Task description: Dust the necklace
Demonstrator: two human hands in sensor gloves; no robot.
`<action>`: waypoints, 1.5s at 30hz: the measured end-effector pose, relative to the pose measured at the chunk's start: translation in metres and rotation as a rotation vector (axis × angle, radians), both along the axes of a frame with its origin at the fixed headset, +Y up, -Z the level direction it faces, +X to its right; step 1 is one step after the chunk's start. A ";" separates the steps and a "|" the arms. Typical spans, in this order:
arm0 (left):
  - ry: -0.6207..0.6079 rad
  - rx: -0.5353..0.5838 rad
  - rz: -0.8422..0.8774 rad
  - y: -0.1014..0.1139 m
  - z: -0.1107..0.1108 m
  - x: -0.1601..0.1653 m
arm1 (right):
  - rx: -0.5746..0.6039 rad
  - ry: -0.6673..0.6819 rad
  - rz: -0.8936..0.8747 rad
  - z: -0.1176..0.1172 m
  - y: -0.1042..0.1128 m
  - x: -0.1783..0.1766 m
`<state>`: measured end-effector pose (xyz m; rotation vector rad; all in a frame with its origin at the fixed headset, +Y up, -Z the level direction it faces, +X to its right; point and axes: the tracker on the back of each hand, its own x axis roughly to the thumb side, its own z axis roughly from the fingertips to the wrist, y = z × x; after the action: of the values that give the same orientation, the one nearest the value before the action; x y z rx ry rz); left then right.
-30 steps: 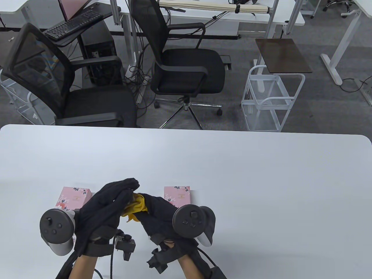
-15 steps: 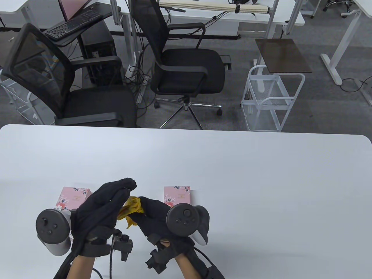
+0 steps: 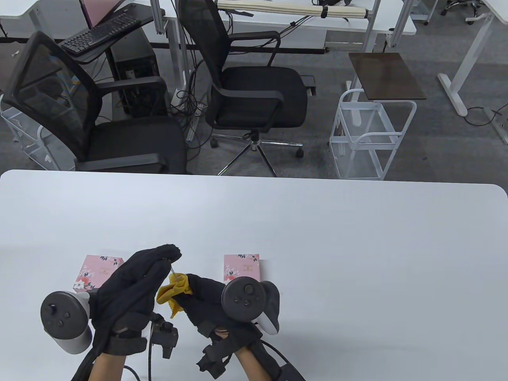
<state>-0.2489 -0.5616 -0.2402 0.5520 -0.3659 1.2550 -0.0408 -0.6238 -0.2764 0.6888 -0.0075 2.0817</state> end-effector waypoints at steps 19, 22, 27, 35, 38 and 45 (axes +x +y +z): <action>0.027 0.019 0.053 0.003 0.003 -0.011 | -0.020 0.011 0.155 -0.006 -0.019 -0.013; 0.028 0.019 0.066 0.003 0.003 -0.013 | -0.057 0.048 0.181 -0.008 -0.023 -0.016; 0.034 0.021 0.077 0.004 0.004 -0.016 | -0.067 0.067 0.252 -0.009 -0.030 -0.022; 0.049 0.018 0.066 0.004 0.004 -0.017 | -0.111 0.084 0.270 -0.010 -0.035 -0.025; 0.050 0.021 0.071 0.005 0.004 -0.017 | -0.090 0.073 0.306 -0.009 -0.035 -0.025; 0.056 0.015 0.073 0.004 0.004 -0.019 | -0.096 0.048 0.343 -0.009 -0.038 -0.027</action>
<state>-0.2676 -0.5574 -0.2367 0.6166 -0.3112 1.3047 -0.0677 -0.6620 -0.2850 0.7197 0.2518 2.3730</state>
